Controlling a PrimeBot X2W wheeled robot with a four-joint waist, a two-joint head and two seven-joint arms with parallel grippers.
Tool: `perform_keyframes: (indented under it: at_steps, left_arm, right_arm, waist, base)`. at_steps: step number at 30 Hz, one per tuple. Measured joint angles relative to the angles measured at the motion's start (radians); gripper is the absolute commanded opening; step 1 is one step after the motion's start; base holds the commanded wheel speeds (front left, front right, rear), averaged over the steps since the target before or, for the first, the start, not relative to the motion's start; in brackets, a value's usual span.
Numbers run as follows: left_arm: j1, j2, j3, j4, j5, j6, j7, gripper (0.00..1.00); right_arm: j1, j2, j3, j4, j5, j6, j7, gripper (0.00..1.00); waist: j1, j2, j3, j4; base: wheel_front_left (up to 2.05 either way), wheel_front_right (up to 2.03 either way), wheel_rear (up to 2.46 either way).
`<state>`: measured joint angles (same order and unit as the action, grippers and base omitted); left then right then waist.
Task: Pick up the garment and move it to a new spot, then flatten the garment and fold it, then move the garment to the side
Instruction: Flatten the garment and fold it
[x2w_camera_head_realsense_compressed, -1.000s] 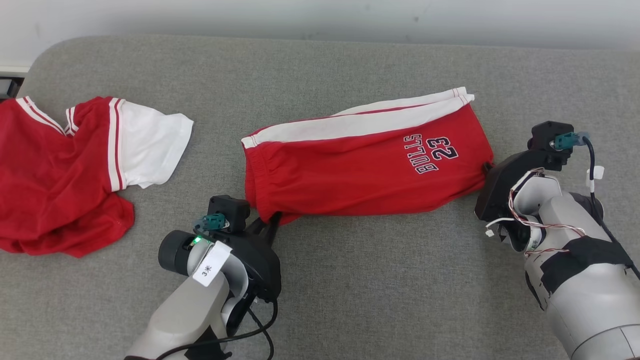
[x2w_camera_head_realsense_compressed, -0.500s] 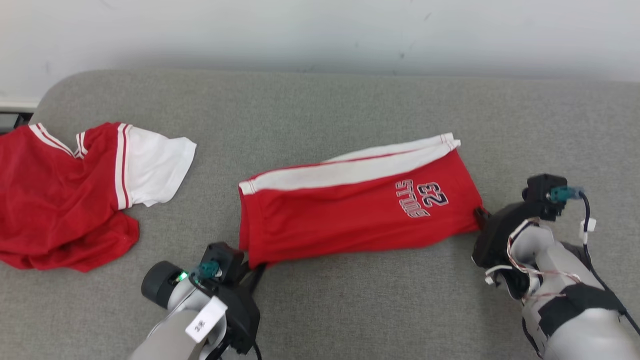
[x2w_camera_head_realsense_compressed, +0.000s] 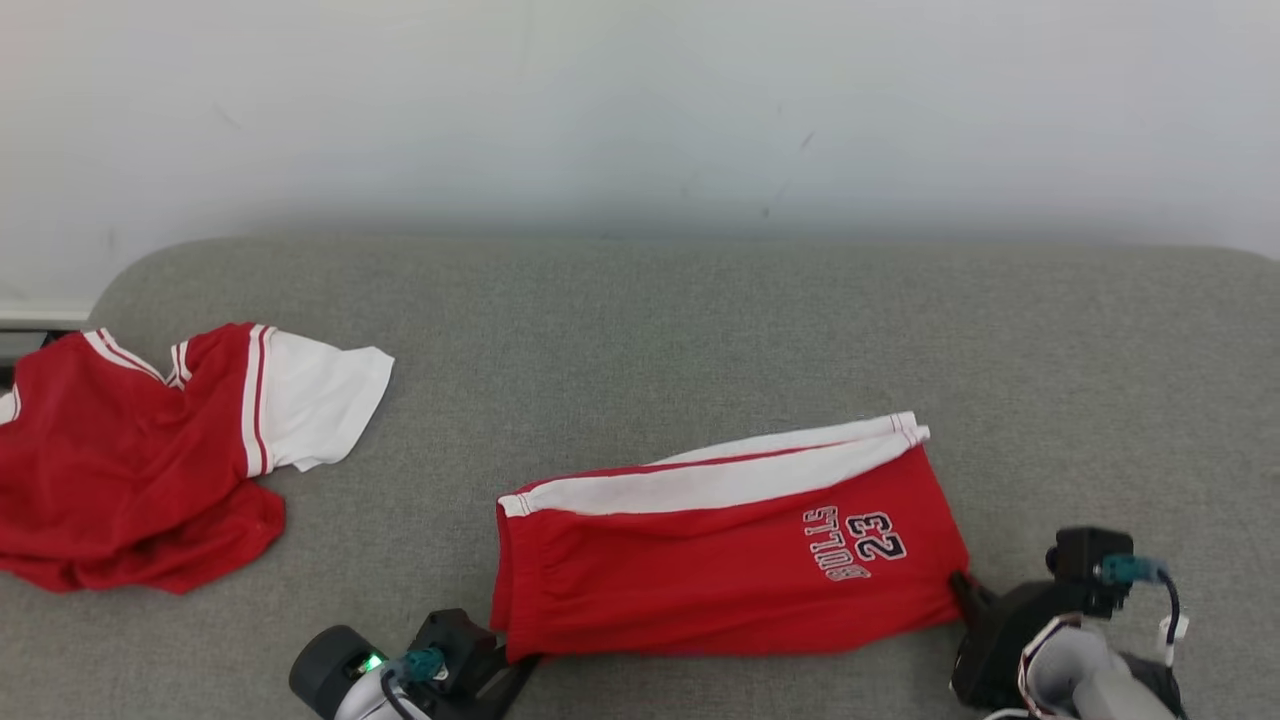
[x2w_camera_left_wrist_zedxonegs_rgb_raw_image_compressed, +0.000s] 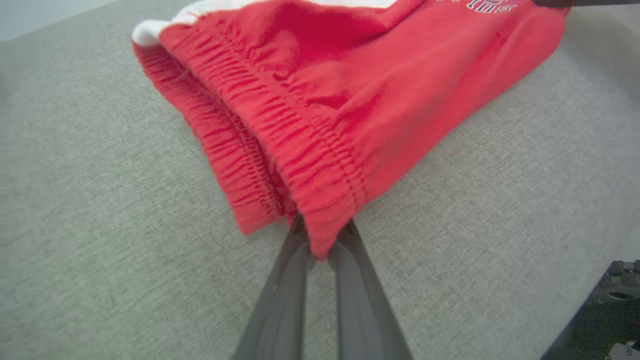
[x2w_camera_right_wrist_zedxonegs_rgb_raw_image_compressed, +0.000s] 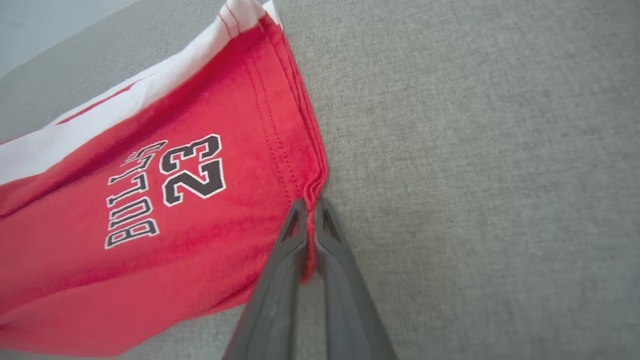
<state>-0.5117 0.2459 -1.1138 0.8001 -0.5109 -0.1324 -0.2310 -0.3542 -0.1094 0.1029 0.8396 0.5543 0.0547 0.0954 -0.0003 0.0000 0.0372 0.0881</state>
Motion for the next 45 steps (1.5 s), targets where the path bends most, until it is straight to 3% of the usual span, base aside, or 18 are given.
perform_keyframes:
  at_steps: [16, 17, 18, 19, 20, 21, 24, 30, 41, 45]
  left_arm:
    - [0.037, 0.077, -0.041, -0.082, -0.089, 0.0, 0.021, 0.0]
    - [0.037, 0.077, -0.042, -0.084, -0.092, 0.0, 0.027, 0.07]
    - [0.037, 0.078, -0.046, -0.087, -0.099, 0.0, 0.034, 0.23]
    - [0.037, 0.081, -0.052, -0.091, -0.099, 0.0, 0.04, 0.36]
    - [0.037, 0.083, -0.054, -0.092, -0.103, 0.0, 0.046, 0.84]
    - [0.036, 0.091, -0.061, -0.094, -0.122, 0.0, 0.062, 1.0]
    - [0.035, 0.097, -0.062, -0.095, -0.135, 0.0, 0.082, 1.0]
    - [0.044, 0.119, -0.004, -0.072, -0.202, 0.008, 0.117, 1.0]
    - [0.203, 0.141, 0.226, -0.167, -0.355, 0.23, -0.009, 1.0]
    - [0.256, 0.155, 0.26, -0.237, -0.358, 0.245, -0.018, 1.0]
  right_arm:
    - [0.259, 0.017, 0.035, -0.276, -0.002, -0.003, 0.008, 0.0]
    - [0.268, 0.016, 0.037, -0.292, -0.002, -0.003, 0.012, 0.0]
    - [0.275, 0.011, 0.043, -0.307, -0.002, -0.003, 0.02, 0.11]
    - [0.283, 0.009, 0.045, -0.327, -0.003, -0.003, 0.02, 1.0]
    - [0.287, 0.009, 0.049, -0.342, -0.003, -0.003, 0.028, 1.0]
    - [0.289, 0.007, 0.066, -0.373, -0.01, 0.003, 0.044, 1.0]
    - [0.308, 0.006, 0.067, -0.415, -0.011, 0.002, 0.062, 1.0]
    - [0.367, -0.03, 0.061, -0.497, -0.03, -0.03, 0.07, 1.0]
    - [0.478, -0.083, -0.012, -0.663, -0.09, -0.129, 0.002, 1.0]
    - [0.497, -0.072, -0.046, -0.715, -0.093, -0.144, -0.045, 1.0]
  waist:
    - [0.0001, 0.0, -0.047, -0.073]
    - [0.0001, 0.0, -0.047, -0.075]
    - [0.0002, 0.0, -0.046, -0.075]
    - [0.0002, 0.0, -0.045, -0.075]
    - [0.0003, 0.0, -0.044, -0.075]
    - [0.0003, 0.0, -0.043, -0.075]
    - [0.0003, 0.0, -0.048, -0.07]
    - [0.0003, 0.0, -0.064, -0.054]
    - [0.0003, 0.0, -0.109, -0.022]
    - [0.0002, 0.0, -0.122, -0.011]
  base:
    - [0.0, 0.0, 0.0]
    - [0.0, 0.0, 0.0]
    - [0.0, 0.0, 0.0]
    - [0.0, 0.0, 0.0]
    - [0.0, 0.0, 0.0]
    - [0.0, 0.0, 0.0]
    - [0.0, 0.0, 0.0]
    - [0.0, 0.0, 0.0]
    - [0.0, 0.0, 0.0]
    - [0.0, 0.0, 0.0]
